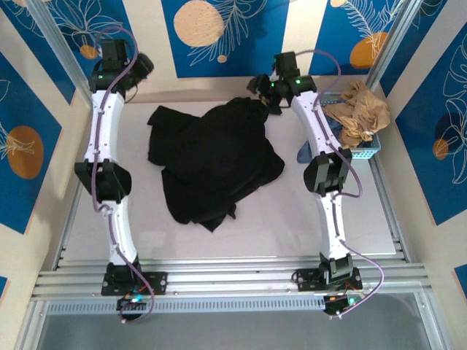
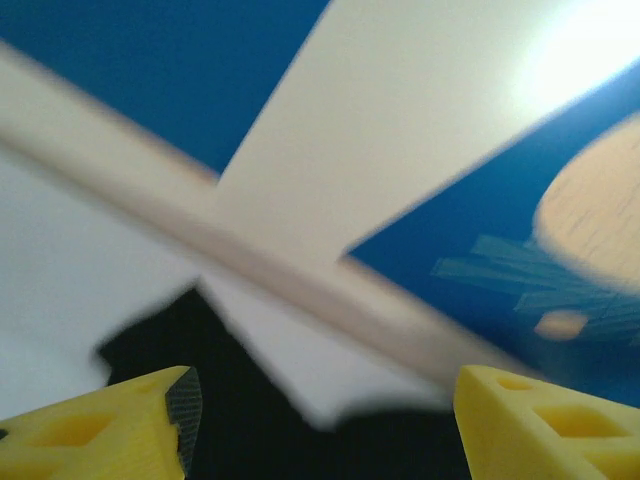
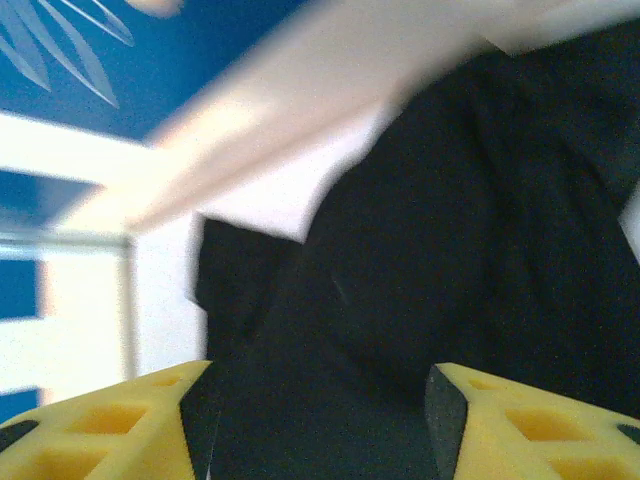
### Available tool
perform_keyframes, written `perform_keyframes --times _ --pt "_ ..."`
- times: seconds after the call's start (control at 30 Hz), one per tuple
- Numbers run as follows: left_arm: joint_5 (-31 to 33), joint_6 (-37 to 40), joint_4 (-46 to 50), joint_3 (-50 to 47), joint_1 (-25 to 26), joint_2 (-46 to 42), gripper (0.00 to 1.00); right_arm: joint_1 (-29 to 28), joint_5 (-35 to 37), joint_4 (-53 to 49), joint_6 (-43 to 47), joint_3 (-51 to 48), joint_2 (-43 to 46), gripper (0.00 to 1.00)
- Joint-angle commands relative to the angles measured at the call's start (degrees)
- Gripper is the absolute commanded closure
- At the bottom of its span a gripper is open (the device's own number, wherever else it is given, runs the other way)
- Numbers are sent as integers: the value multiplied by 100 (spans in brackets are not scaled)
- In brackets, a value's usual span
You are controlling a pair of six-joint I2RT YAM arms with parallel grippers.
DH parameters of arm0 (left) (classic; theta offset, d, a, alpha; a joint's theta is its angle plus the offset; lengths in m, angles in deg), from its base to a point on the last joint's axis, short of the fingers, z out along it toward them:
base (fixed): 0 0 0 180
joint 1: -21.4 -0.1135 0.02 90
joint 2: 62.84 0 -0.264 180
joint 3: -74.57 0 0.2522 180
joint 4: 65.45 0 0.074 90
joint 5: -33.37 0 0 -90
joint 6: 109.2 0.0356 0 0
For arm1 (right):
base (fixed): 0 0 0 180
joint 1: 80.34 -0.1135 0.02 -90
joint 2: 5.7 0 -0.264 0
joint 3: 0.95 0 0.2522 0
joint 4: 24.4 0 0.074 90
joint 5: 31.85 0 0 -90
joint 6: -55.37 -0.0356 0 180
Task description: Fold and stack the t-shirts
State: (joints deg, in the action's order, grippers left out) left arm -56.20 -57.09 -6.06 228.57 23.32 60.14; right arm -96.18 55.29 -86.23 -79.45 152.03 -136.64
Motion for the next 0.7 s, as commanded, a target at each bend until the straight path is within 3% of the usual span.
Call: perform_keyframes --times 0.0,0.07,0.17,0.33,0.53,0.67 --pt "-60 -22 543 -2225 444 -1684 35 -270 35 828 -45 -2553 2142 44" --pt "-225 -343 343 -3978 682 -2570 38 -278 -10 1317 -414 -4090 2976 49" --pt "-531 -846 492 -5997 1073 -3590 38 -339 27 1298 -685 -5433 3761 52" --pt "-1092 -2037 222 -8457 1677 -5087 34 -277 -265 1442 -922 -7113 4636 52" --pt "-1118 -2815 -712 -9671 2144 -5139 26 -121 -485 1588 -744 -8008 4727 47" --pt "-656 -2762 -1529 -9963 2136 -4696 29 26 -711 1736 -709 -8200 4469 45"
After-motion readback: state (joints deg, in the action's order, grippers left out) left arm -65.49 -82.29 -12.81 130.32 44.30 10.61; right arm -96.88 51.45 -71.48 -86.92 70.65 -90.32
